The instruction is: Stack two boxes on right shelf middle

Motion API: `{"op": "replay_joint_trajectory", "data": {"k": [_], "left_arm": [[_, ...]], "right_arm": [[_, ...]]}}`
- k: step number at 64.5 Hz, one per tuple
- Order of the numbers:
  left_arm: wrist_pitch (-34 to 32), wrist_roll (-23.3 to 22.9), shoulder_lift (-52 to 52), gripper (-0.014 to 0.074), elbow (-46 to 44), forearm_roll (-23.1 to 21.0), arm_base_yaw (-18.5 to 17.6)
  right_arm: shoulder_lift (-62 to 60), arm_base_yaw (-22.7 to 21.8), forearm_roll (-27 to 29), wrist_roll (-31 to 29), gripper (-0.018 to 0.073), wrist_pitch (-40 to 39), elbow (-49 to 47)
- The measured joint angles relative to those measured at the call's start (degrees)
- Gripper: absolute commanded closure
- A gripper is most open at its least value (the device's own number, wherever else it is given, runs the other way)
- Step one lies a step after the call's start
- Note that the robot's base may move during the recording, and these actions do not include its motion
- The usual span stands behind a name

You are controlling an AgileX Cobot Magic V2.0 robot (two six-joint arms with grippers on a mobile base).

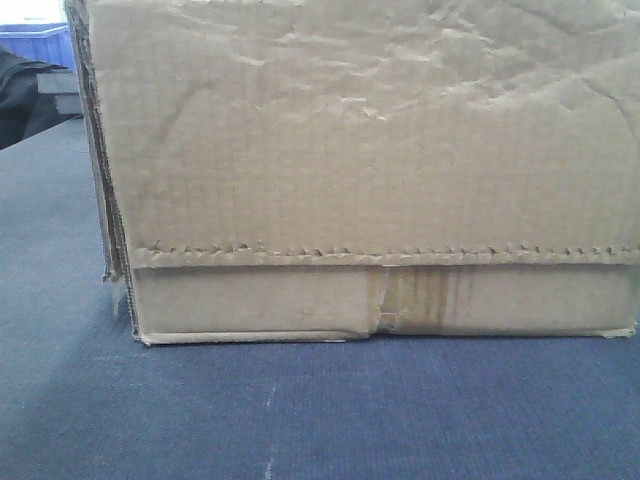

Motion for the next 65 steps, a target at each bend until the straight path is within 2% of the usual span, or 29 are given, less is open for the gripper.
{"op": "replay_joint_trajectory", "data": {"k": [12, 28, 31, 38, 44, 47, 51, 53, 65], "left_arm": [[-0.19, -0.68, 5.71, 0.0708, 0.10, 0.21, -2.35], [-0.31, -1.03, 7.43, 0.0691, 0.10, 0.94, -2.52], [-0.31, -1.03, 7.43, 0.0651, 0.10, 0.94, -2.52], [-0.31, -1.03, 7.43, 0.0458, 0.10, 0.94, -2.52], [-0.57, -1.10, 7.43, 0.0245, 0.10, 0.94, -2.52], [-0.67, -1.15, 7.43, 0.0099, -0.02, 0.81, -2.52], [-0.55, -1.25, 7.43, -0.0008, -0.57, 0.81, -2.52], [-0.43, -1.25, 7.43, -0.0027, -0.92, 0.70, -2.52], [1.86, -1.42, 6.80, 0.0015, -5.31, 0.23, -2.52]], "right_arm": [[0.00, 0.00, 0.00, 0.00, 0.0000, 0.00, 0.00], [0.00, 0.00, 0.00, 0.00, 0.0000, 0.00, 0.00], [0.00, 0.00, 0.00, 0.00, 0.0000, 0.10, 0.00], [0.00, 0.00, 0.00, 0.00, 0.0000, 0.10, 0.00], [0.00, 0.00, 0.00, 0.00, 0.0000, 0.10, 0.00], [0.00, 0.00, 0.00, 0.00, 0.0000, 0.10, 0.00], [0.00, 0.00, 0.00, 0.00, 0.0000, 0.10, 0.00], [0.00, 0.00, 0.00, 0.00, 0.0000, 0.10, 0.00], [0.00, 0.00, 0.00, 0.00, 0.0000, 0.10, 0.00]]}}
